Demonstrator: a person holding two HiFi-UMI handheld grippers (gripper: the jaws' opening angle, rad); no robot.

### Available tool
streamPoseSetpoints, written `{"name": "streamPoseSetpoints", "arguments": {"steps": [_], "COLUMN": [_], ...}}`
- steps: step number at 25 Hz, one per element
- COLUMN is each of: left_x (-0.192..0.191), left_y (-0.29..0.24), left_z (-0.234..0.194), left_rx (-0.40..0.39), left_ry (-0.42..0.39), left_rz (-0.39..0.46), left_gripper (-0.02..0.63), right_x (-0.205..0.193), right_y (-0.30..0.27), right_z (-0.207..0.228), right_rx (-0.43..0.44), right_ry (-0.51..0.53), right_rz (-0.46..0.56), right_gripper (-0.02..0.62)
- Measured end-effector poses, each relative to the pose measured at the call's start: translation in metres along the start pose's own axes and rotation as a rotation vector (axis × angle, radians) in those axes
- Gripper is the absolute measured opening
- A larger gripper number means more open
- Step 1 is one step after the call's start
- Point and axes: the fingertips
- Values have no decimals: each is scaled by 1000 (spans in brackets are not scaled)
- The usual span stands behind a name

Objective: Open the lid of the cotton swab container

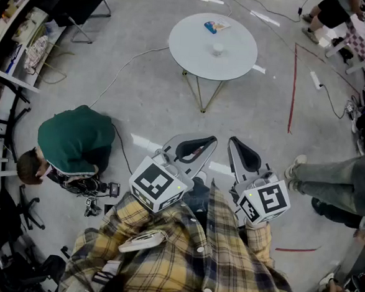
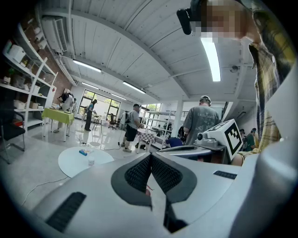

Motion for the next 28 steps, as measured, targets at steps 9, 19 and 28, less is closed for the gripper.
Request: {"name": "streamPoseSetpoints", "arguments": {"steps": [9,19,28], "left_x": [1,-1,5], "left_y": [0,1,-3], "left_z": [13,29,27], "left_rx": [33,87,117], "left_ry": [7,-15,-33], "left_rz": [15,45,53], "left_gripper": [20,20,20], "right_x": [-2,-7,-4], "right_y": [19,41,40], "right_z": [5,9,15], "right_rx": [-2,30,59], "right_ry": [-18,-16,-24], "right_rz": [5,21,36], "right_gripper": [15,15,17]}}
Point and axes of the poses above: the fingertips, and each gripper's own axes: y backward along the fingers, z to its right, x out of its top, and after that the axes turned 5 degrees about z, right-handed
